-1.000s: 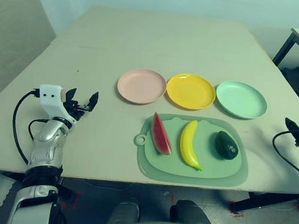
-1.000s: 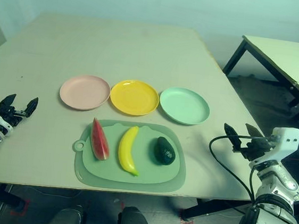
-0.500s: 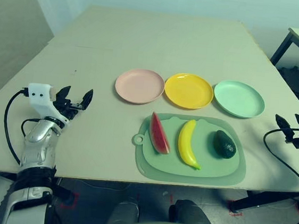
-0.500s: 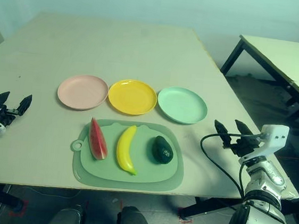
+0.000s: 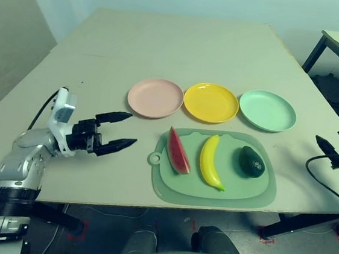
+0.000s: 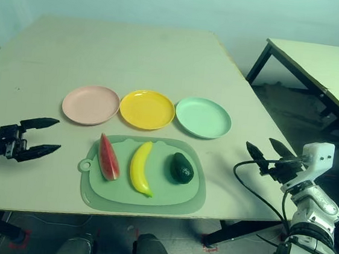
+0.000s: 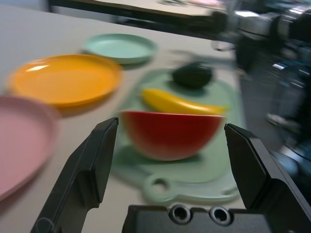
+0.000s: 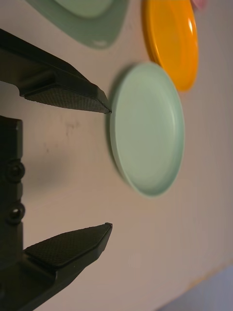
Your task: Place the fruits into color-matched plates.
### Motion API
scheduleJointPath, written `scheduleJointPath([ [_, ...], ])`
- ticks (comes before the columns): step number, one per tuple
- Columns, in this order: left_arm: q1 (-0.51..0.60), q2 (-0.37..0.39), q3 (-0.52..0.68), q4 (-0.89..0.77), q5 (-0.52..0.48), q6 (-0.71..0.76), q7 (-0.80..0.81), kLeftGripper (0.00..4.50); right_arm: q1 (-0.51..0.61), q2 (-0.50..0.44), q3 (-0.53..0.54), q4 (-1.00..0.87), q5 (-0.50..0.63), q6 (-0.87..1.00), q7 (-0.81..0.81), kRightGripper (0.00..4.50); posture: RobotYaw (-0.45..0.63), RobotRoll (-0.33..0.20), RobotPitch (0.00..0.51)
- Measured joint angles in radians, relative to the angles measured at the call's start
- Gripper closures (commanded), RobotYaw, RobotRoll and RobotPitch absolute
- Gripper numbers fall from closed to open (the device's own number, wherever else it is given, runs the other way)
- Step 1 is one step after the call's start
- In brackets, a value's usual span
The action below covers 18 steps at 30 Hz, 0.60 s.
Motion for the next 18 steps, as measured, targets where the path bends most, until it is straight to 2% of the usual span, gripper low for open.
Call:
scheduleJointPath([
  [5, -0.001, 0.008, -0.009, 0.027, 0.022, -0.033, -0.051, 0.07, 0.057, -0.063, 0.095, -0.264, -0.028, 0.181, 0.032, 0.0, -0.17, 0.0, 0.022],
  [8, -0.01, 0.016, -0.008, 0.069, 0.033, -0.054, -0.074, 0.07, 0.056, -0.167, 0.2, -0.503, -0.06, 0.373, 0.071, 0.0, -0.18, 0.0, 0.029],
  [10, -0.012, 0.022, -0.008, 0.098, 0.043, -0.069, -0.087, 0.07, 0.022, -0.25, 0.282, -0.66, -0.073, 0.512, 0.129, 0.0, -0.18, 0.0, 0.04],
  [13, -0.019, 0.023, -0.01, 0.122, 0.051, -0.083, -0.097, 0.07, -0.106, -0.303, 0.405, -0.831, -0.073, 0.653, 0.236, 0.0, -0.18, 0.0, 0.046],
  [15, -0.027, 0.024, -0.014, 0.124, 0.06, -0.091, -0.102, 0.07, -0.198, -0.315, 0.479, -0.9, -0.099, 0.647, 0.307, 0.0, -0.18, 0.0, 0.048],
  [18, -0.026, 0.024, -0.017, 0.129, 0.068, -0.097, -0.106, 0.07, -0.275, -0.307, 0.596, -0.93, -0.183, 0.468, 0.407, 0.0, -0.17, 0.0, 0.05],
])
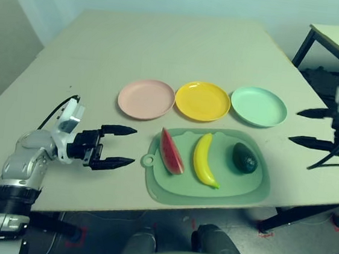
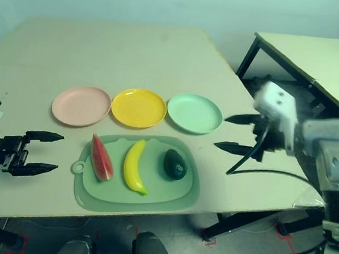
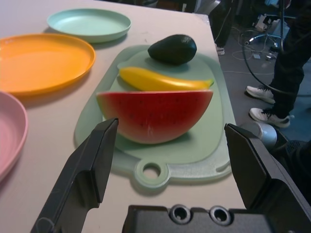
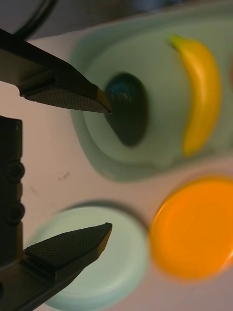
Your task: Place the fruits into color-matched plates.
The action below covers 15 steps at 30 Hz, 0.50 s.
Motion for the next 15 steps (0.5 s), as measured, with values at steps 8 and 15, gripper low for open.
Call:
scheduleJointPath([
  [8, 0.001, 0.0, -0.009, -0.004, 0.004, -0.001, 0.006, 0.07, -0.228, 0.046, 0.333, 0.206, -0.136, -0.617, 0.049, 0.0, -0.14, 0.0, 0.06],
  [15, 0.022, 0.016, -0.005, -0.011, 0.005, -0.004, 0.015, 0.07, -0.399, 0.043, 0.626, 0.426, -0.161, -1.022, 0.052, 0.0, -0.11, 0.0, 0.07],
])
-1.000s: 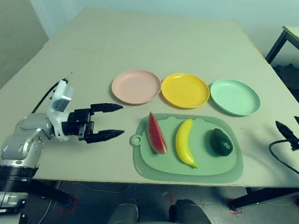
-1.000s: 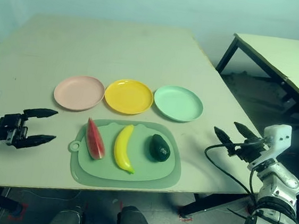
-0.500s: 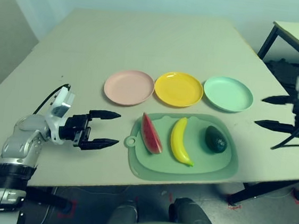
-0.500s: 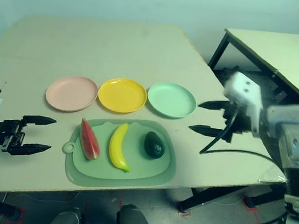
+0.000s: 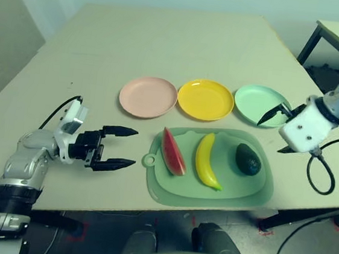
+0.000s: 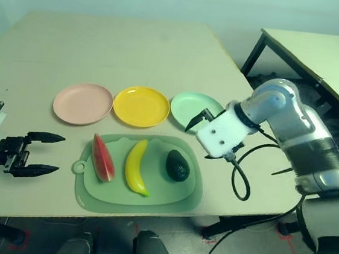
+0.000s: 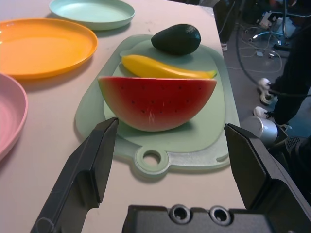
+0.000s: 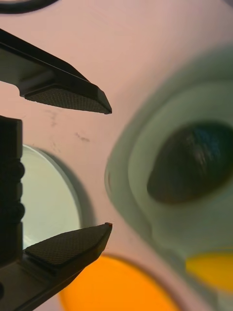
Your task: Place the fruits into color-matched plates.
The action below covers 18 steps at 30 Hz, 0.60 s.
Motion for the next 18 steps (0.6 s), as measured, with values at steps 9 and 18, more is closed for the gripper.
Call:
scheduleJointPath([
  [9, -0.005, 0.029, 0.014, 0.0, 0.0, -0.004, 0.018, 0.07, -0.039, 0.087, 0.124, 0.055, 0.011, -0.15, 0.001, 0.0, -0.1, 0.0, 0.069],
  [18, -0.018, 0.029, 0.007, -0.01, 0.003, 0.008, 0.032, 0.07, -0.038, 0.115, 0.124, -0.006, 0.017, -0.135, 0.001, 0.0, -0.11, 0.0, 0.059],
])
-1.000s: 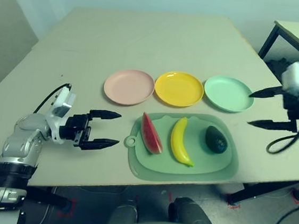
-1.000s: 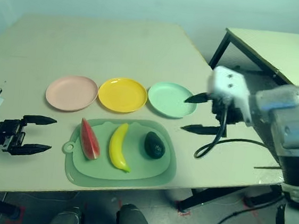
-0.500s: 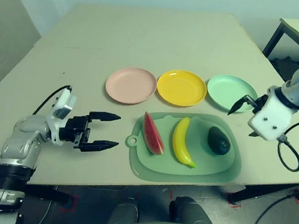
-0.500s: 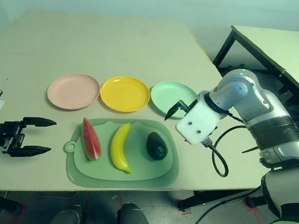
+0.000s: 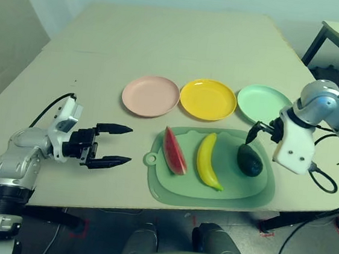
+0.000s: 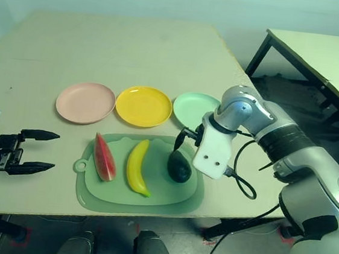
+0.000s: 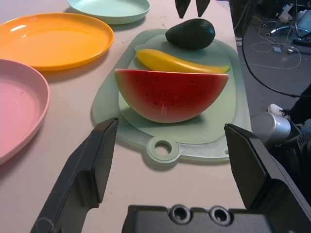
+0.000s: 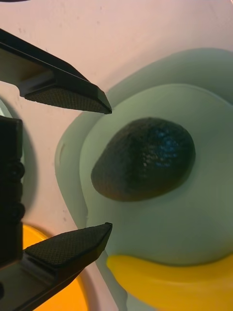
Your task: Place the fruits into color-matched plates.
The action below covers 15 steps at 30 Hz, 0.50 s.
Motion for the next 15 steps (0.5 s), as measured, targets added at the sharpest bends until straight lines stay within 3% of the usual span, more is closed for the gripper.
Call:
scheduleJointPath([
  [15, -0.029, 0.0, -0.005, -0.031, 0.005, 0.032, 0.019, 0.07, 0.058, -0.012, 0.033, -0.097, 0.03, 0.053, 0.0, 0.0, -0.1, 0.0, 0.074],
])
